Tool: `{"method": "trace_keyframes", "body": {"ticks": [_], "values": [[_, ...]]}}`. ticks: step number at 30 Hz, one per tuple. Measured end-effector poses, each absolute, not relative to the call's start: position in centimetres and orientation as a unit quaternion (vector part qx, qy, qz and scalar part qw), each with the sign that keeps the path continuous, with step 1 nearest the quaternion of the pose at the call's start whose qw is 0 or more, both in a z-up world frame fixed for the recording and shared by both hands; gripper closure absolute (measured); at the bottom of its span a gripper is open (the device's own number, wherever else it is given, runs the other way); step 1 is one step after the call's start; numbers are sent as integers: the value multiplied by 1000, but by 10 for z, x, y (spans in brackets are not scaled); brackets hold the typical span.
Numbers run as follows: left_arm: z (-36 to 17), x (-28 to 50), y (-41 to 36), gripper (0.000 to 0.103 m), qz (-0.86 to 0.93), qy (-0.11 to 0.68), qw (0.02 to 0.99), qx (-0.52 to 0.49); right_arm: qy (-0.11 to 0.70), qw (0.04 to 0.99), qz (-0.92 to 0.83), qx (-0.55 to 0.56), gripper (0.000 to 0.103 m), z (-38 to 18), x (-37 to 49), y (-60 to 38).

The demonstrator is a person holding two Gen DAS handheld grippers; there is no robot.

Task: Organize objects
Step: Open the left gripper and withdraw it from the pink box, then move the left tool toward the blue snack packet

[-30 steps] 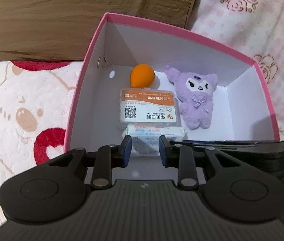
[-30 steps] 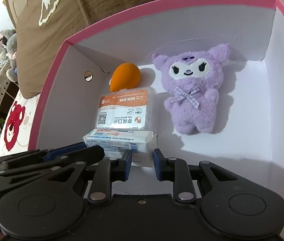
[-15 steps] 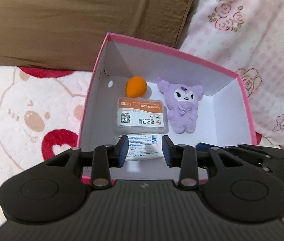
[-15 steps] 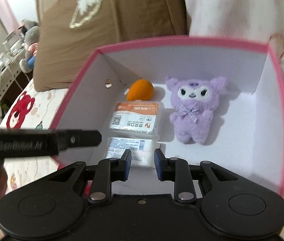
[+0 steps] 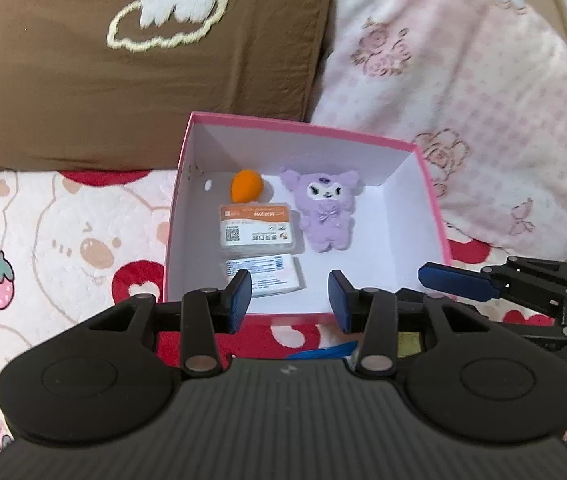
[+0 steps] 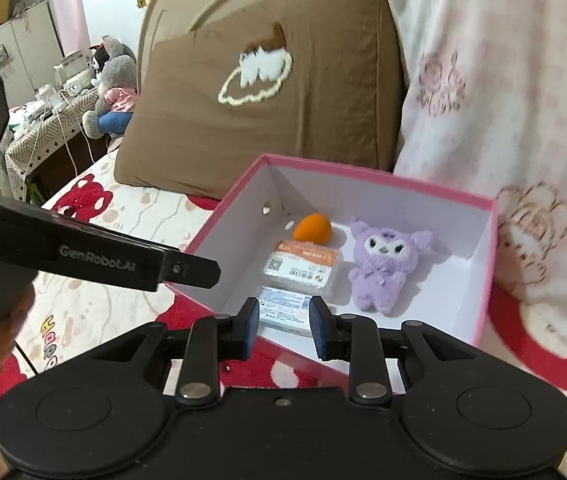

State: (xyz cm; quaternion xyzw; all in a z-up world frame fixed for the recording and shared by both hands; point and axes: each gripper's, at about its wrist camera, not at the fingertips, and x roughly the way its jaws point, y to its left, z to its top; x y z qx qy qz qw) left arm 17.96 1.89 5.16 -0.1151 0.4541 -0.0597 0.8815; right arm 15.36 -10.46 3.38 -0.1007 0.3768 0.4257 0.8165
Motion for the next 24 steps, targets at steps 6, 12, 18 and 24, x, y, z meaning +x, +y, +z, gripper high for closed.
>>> {"method": "trace_keyframes", "body": {"ticks": [6, 12, 18, 24], "values": [[73, 162, 15, 58, -80, 448, 883, -114, 359, 824, 422, -120, 61, 56, 132, -116], [87, 143, 7, 51, -99, 443, 884, -108, 348, 831, 416, -124, 46, 66, 115, -127], [88, 131, 2, 39, -97, 441, 887, -94, 339, 843, 395, -137, 19, 71, 100, -138], [87, 121, -4, 31, -100, 442, 887, -85, 332, 850, 383, -145, 14, 74, 86, -148]]}}
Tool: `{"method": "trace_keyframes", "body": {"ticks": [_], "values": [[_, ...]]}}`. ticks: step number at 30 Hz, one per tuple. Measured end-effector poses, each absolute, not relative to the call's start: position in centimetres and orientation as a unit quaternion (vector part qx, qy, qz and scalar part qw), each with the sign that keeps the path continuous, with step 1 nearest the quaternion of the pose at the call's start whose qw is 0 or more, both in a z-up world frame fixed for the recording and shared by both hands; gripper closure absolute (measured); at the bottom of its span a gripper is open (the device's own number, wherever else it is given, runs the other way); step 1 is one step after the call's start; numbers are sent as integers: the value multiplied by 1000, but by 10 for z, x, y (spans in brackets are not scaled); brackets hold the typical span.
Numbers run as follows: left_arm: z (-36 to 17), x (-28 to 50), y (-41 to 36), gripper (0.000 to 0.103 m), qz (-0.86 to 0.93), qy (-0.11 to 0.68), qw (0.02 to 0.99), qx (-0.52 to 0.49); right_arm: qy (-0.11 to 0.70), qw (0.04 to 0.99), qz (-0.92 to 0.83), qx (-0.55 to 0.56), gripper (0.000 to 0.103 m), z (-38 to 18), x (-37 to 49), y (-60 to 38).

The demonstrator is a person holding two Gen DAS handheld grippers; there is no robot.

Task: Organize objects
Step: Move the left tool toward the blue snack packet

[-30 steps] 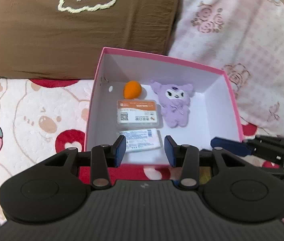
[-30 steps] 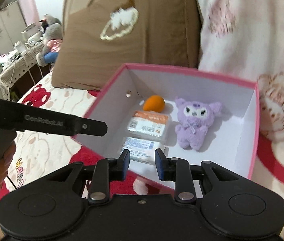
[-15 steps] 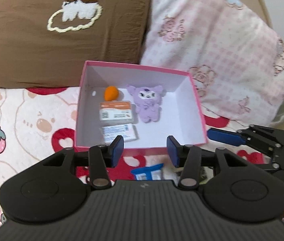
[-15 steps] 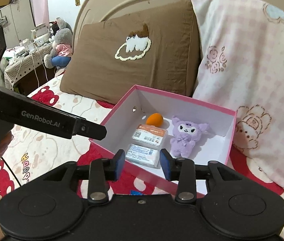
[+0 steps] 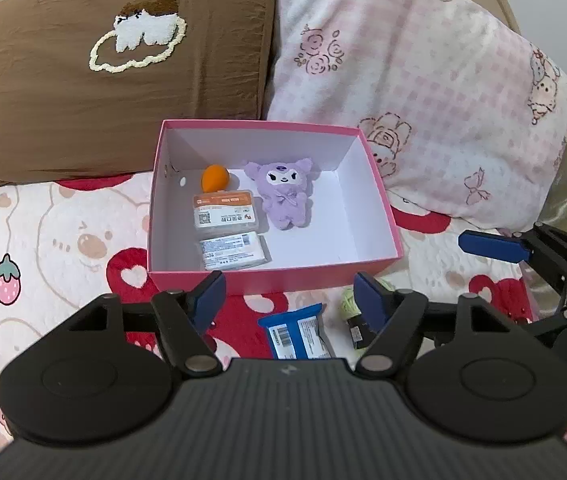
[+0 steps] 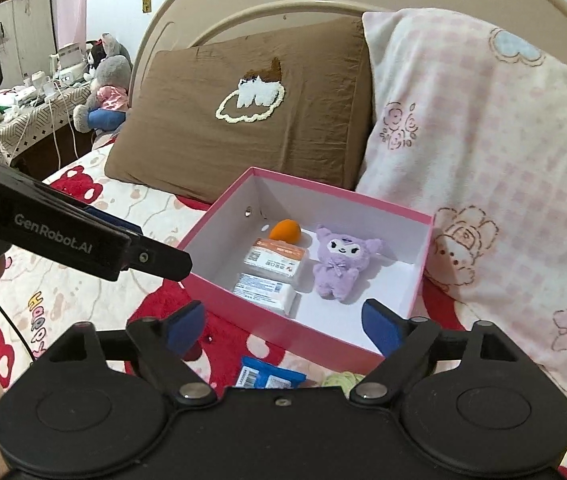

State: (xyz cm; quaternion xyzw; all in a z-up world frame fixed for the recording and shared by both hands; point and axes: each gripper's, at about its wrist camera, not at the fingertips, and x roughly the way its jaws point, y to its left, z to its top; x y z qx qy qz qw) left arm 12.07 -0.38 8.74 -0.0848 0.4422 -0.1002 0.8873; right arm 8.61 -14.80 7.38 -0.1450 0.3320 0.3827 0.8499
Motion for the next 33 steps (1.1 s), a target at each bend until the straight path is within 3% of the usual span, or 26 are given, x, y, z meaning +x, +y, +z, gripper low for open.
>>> {"method": "trace_keyframes", "body": {"ticks": [14, 33], "values": [[79, 91, -8, 11, -110, 436, 889, -84, 315, 849, 386, -175, 12, 78, 51, -156], [0, 92, 10, 11, -110, 467, 869, -121, 337, 834, 385, -209, 12, 18, 26, -141]]}}
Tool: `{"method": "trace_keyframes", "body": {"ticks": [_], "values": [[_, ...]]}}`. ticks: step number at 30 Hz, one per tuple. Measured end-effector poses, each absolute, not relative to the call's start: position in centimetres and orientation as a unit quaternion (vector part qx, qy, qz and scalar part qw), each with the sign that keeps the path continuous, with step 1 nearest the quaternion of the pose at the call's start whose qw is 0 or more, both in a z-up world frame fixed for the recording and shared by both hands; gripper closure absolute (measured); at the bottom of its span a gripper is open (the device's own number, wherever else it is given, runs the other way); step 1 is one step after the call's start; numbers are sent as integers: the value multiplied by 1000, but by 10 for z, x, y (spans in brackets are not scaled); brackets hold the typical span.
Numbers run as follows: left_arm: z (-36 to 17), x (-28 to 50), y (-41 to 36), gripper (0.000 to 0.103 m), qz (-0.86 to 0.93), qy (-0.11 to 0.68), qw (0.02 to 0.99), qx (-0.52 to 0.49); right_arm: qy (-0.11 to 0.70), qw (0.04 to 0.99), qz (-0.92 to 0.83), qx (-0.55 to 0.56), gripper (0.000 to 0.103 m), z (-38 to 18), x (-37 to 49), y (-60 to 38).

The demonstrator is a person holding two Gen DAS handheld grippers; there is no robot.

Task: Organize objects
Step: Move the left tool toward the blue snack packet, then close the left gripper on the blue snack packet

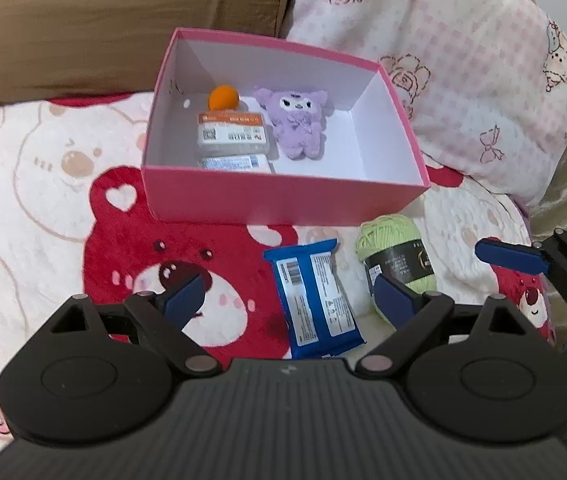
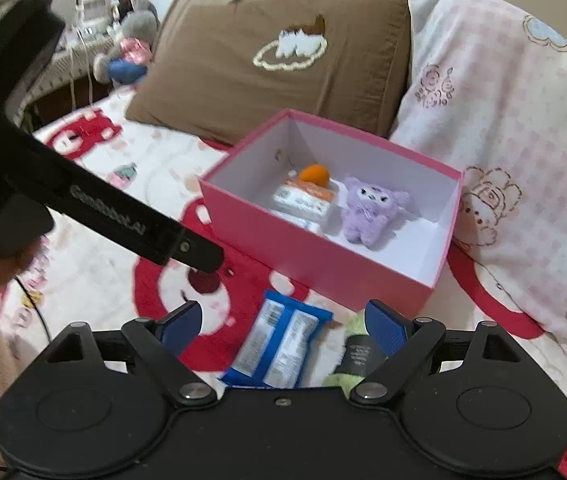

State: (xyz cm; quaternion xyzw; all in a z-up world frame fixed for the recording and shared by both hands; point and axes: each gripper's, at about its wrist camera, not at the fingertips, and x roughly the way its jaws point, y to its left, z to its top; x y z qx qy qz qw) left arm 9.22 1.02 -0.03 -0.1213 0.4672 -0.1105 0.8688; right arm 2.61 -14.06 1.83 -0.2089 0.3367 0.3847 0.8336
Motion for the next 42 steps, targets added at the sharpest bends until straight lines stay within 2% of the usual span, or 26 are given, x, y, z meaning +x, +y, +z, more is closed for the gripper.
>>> {"method": "trace_keyframes", "body": {"ticks": [8, 13, 28, 34, 36, 42], "values": [[-26, 96, 5, 12, -131, 493, 850, -133, 363, 813, 391, -233, 12, -2, 26, -126], [-35, 99, 7, 13, -147, 489, 847, -150, 341, 807, 395, -276, 12, -13, 19, -112], [-90, 119, 2, 21, -167, 482, 837, -196, 411, 802, 387, -198, 12, -71, 44, -109], [-105, 126, -1, 33, -170, 488, 831, -204, 421, 800, 373, -207, 12, -97, 50, -104], [-108, 127, 0, 44, -168, 488, 830, -209, 427, 799, 370, -208, 12, -104, 51, -103], [-115, 129, 2, 56, -172, 489, 825, -224, 424, 807, 346, -224, 12, -122, 54, -99]]}}
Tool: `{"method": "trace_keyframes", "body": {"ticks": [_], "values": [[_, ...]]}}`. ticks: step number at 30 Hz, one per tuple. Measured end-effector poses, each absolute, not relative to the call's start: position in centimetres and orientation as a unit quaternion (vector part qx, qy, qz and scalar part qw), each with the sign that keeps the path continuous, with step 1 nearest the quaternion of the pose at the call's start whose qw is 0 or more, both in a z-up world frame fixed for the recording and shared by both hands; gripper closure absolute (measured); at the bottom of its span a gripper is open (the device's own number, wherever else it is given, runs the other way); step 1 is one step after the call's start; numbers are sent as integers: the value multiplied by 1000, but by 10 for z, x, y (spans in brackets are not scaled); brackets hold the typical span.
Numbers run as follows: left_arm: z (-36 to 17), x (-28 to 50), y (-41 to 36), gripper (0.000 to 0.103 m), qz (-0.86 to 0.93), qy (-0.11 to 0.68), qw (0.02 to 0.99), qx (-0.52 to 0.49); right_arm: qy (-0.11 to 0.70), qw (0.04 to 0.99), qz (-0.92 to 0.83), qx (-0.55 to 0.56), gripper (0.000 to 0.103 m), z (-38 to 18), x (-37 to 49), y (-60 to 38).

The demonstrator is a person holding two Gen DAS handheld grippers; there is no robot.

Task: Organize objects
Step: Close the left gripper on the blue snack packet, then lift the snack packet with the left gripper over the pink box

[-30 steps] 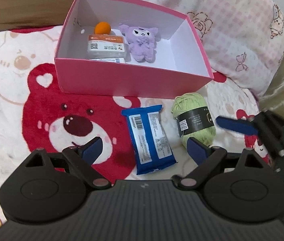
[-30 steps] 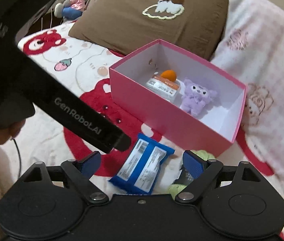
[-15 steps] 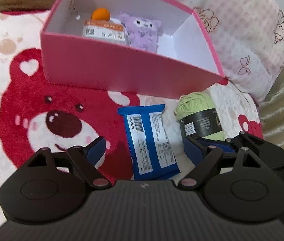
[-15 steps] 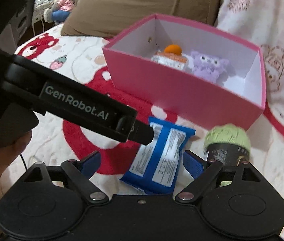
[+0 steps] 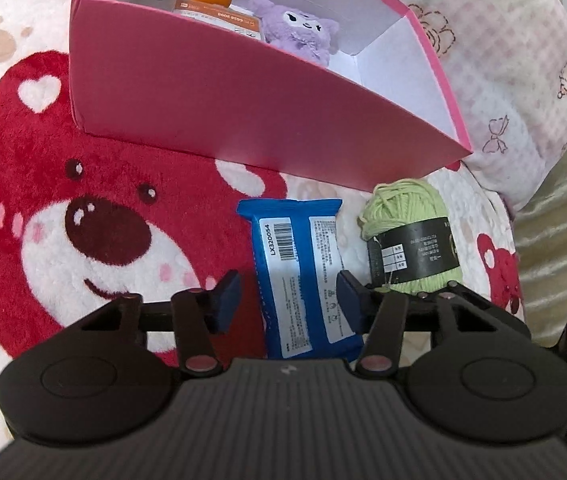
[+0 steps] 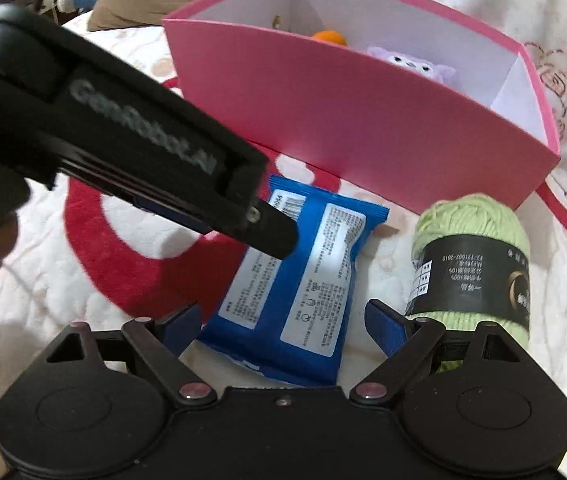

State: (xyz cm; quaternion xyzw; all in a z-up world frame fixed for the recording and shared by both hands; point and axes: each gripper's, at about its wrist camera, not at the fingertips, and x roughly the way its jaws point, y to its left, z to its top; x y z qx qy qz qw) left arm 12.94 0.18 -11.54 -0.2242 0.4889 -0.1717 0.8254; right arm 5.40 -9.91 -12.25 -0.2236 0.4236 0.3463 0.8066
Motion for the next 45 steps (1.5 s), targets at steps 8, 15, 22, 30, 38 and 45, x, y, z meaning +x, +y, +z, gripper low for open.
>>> {"method": "trace_keyframes", "body": {"ticks": [8, 15, 22, 30, 38, 45], "values": [[-135, 143, -10, 77, -173, 511, 815, -209, 437, 822, 315, -186, 10, -144, 50, -90], [-137, 141, -12, 79, -160, 521, 816, -191, 436, 837, 290, -162, 14, -148, 47, -91], [-138, 139, -11, 80, -176, 527, 799, -231, 429, 840, 289, -166, 25, -146, 44, -95], [-126, 130, -13, 80, -181, 515, 809, -217, 410, 840, 283, -212, 31, -139, 28, -84], [-113, 125, -6, 80, -187, 514, 808, -218, 402, 840, 299, -208, 31, -129, 22, -84], [-98, 119, -1, 80, -204, 508, 808, -218, 411, 830, 327, -190, 31, -115, 21, -93]]}}
